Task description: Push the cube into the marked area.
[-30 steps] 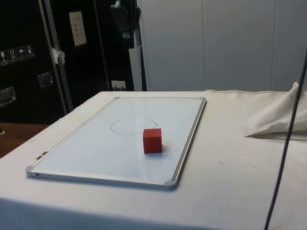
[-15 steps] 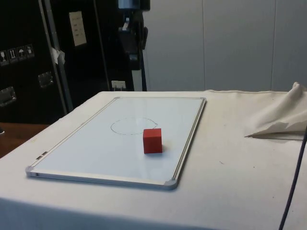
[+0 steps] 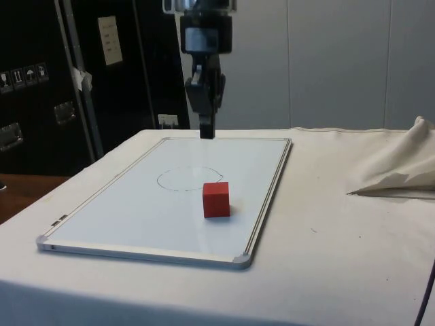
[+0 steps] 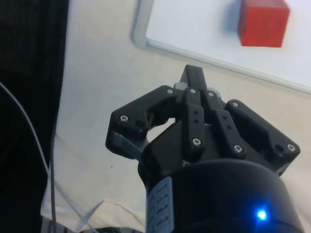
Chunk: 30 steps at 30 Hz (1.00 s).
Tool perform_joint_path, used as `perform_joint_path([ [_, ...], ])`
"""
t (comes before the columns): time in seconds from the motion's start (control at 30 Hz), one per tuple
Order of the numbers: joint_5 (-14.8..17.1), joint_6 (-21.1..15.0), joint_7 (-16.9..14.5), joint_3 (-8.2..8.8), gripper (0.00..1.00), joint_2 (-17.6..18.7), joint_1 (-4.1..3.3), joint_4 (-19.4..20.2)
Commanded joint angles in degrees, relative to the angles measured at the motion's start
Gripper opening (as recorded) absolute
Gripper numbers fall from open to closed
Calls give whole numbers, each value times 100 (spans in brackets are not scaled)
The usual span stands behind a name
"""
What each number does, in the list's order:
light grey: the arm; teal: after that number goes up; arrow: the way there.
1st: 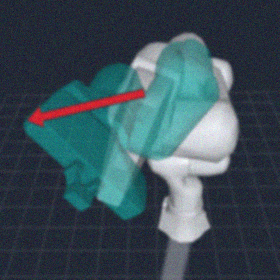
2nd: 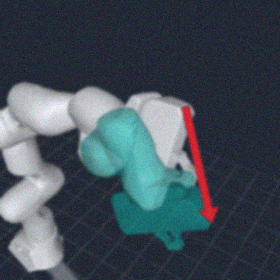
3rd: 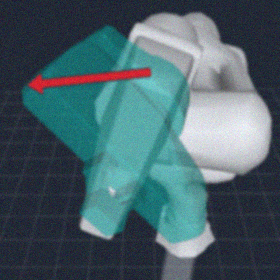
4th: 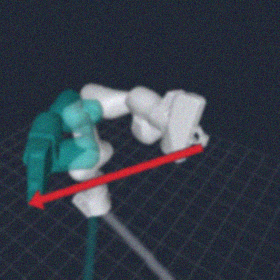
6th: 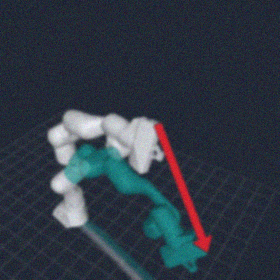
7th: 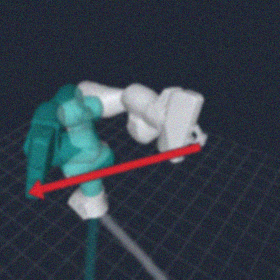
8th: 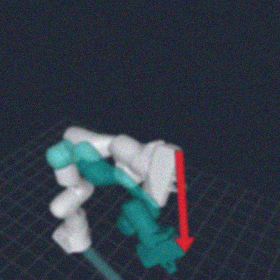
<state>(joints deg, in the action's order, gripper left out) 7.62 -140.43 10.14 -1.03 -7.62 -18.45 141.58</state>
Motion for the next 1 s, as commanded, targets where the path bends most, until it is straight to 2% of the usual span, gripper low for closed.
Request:
perform_joint_path([
  [0.0,57,-166,57,-52,0,11,-40,80],
  [0.07,97,-304,97,-132,0,46,-52,166],
  [0.1,34,-212,86,-126,0,29,-17,149],
  [0.13,109,-367,120,-172,0,63,-52,201],
  [0.33,172,-773,206,-355,0,327,-57,332],
  [0.37,126,-699,183,-344,0,304,-34,327],
  [0.4,166,-825,229,-372,0,378,-63,332],
  [0.53,138,-1100,327,-481,0,682,-57,321],
  [0.63,109,-1255,378,-533,0,854,-57,309],
  [0.67,126,-1180,315,-521,0,802,-40,321],
  [0.73,69,-1409,418,-567,0,1054,-57,275],
  [0.9,-23,-1639,447,-573,0,1324,-57,218],
  [0.93,103,-1576,338,-602,0,1301,-46,212],
  [0.97,-40,-1696,458,-561,0,1364,-57,223],
])
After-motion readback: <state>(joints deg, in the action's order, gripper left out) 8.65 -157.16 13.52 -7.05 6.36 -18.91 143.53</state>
